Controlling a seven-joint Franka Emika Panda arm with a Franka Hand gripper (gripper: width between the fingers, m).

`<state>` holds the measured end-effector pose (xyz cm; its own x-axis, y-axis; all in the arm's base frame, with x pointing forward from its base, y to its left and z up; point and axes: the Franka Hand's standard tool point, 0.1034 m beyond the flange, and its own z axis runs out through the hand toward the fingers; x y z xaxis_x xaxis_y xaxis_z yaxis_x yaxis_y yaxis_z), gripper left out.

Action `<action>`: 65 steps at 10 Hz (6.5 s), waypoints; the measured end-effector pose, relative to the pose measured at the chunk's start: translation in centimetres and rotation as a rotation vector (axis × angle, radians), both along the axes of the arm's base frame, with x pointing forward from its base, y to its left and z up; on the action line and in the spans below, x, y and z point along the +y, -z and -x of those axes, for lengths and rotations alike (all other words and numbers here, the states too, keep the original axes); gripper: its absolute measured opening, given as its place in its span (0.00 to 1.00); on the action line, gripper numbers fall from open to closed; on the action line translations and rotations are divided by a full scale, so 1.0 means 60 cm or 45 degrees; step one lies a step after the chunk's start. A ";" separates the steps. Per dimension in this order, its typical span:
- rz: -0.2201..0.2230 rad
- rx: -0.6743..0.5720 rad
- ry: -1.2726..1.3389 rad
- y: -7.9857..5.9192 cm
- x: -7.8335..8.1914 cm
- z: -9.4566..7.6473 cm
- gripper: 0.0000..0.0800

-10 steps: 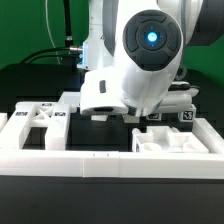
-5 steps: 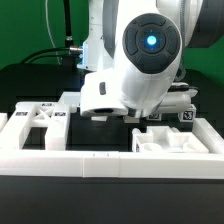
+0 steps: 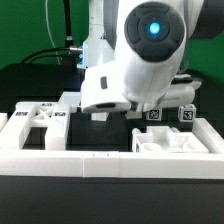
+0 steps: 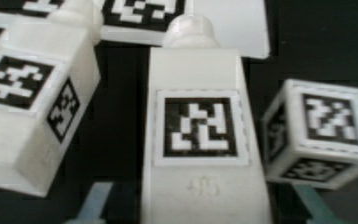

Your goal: Assemble chair

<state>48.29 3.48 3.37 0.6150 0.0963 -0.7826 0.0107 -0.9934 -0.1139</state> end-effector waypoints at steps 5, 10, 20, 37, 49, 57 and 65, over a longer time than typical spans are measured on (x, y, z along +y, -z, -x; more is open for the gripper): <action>-0.040 0.003 0.001 -0.089 -0.010 -0.039 0.36; -0.033 -0.209 0.010 -0.115 -0.010 -0.081 0.36; 0.012 -1.128 0.039 -0.179 -0.009 -0.183 0.36; -0.062 -1.630 -0.118 -0.158 0.085 -0.292 0.36; -0.074 -1.770 -0.149 -0.122 0.104 -0.269 0.36; -0.087 -1.759 -0.159 -0.108 0.121 -0.263 0.36; -0.095 -1.748 -0.165 -0.104 0.126 -0.260 0.36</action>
Offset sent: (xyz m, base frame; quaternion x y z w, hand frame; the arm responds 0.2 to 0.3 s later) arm 0.0195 -0.0084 0.0550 0.0272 -0.0491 -0.0334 0.9979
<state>63.90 11.06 9.62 0.8654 0.2258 0.4474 0.2475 -0.9688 0.0104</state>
